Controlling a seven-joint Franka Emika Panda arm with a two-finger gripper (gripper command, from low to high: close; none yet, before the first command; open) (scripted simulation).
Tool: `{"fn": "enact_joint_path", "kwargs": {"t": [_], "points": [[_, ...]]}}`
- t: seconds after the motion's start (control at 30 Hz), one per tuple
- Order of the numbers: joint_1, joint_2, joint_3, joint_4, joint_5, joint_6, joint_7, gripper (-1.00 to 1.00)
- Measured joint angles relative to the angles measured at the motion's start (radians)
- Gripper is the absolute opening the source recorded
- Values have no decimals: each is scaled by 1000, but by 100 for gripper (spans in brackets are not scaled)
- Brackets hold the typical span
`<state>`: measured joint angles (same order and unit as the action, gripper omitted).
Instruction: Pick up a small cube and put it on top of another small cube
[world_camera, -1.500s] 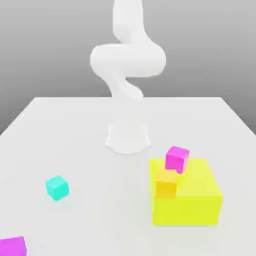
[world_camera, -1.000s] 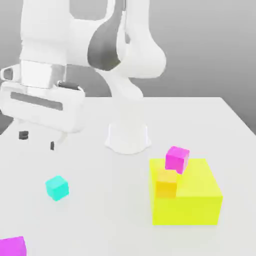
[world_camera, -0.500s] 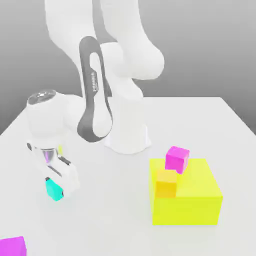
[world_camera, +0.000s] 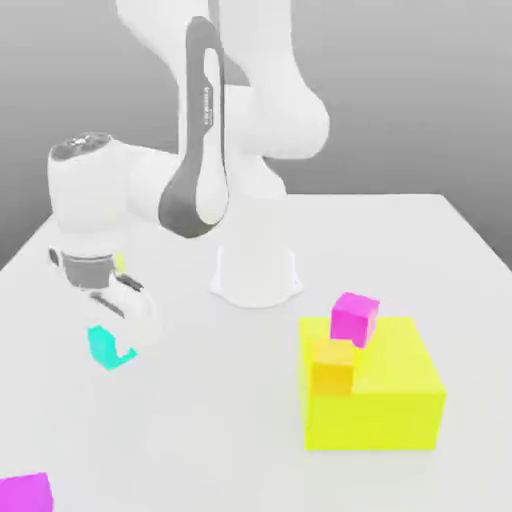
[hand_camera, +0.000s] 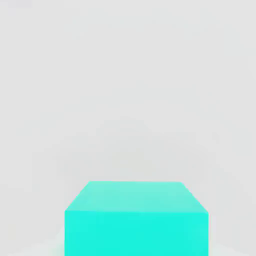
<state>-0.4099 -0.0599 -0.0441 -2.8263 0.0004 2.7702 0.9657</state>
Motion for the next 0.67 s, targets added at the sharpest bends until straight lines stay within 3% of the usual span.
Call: {"fn": "enact_joint_path", "kwargs": {"t": [0.37,0.43,0.53,0.57,0.67], "points": [[325,-245,280,143,110,-383,133,-100],[358,-244,315,149,120,-389,150,-100],[361,-167,337,125,105,-289,169,-100],[360,-137,341,115,99,-249,175,100],[360,-137,341,115,99,-249,175,100]]}}
